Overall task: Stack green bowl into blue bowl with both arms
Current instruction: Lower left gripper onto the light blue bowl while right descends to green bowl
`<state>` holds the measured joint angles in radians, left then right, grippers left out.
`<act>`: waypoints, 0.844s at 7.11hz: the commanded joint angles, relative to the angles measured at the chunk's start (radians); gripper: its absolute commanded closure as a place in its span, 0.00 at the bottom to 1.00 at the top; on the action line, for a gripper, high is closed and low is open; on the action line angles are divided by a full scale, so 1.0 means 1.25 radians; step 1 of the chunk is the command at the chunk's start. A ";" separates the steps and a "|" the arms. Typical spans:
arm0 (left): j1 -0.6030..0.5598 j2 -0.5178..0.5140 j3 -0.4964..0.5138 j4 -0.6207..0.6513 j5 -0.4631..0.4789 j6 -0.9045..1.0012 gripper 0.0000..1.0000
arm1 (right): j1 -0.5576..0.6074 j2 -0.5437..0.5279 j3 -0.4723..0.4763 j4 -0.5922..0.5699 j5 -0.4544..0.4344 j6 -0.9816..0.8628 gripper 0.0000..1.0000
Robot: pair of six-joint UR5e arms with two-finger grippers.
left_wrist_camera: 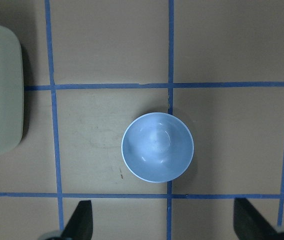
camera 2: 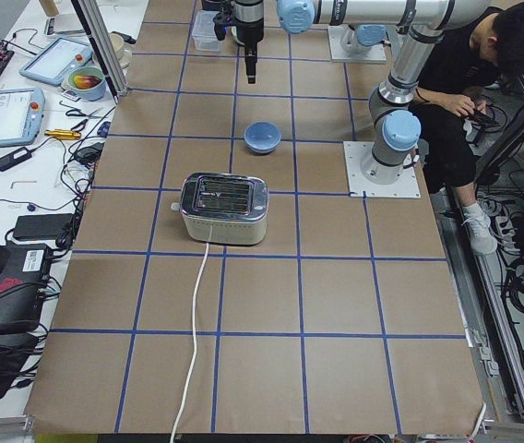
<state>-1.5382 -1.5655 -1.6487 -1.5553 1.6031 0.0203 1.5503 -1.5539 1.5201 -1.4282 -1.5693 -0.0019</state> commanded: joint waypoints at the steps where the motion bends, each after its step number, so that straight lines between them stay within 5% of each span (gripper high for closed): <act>1: -0.034 -0.049 -0.141 0.214 -0.005 -0.048 0.00 | -0.012 0.002 0.000 -0.005 0.002 -0.018 0.00; 3: -0.086 -0.114 -0.227 0.318 -0.004 -0.075 0.00 | -0.158 0.038 0.021 -0.030 0.015 -0.104 0.00; 6: -0.127 -0.179 -0.325 0.479 0.006 -0.081 0.07 | -0.234 0.130 0.155 -0.275 0.006 -0.092 0.00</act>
<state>-1.6852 -1.7537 -2.0057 -1.0638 1.6098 -0.0766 1.2835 -1.4391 1.6369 -1.6495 -1.5541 -0.1159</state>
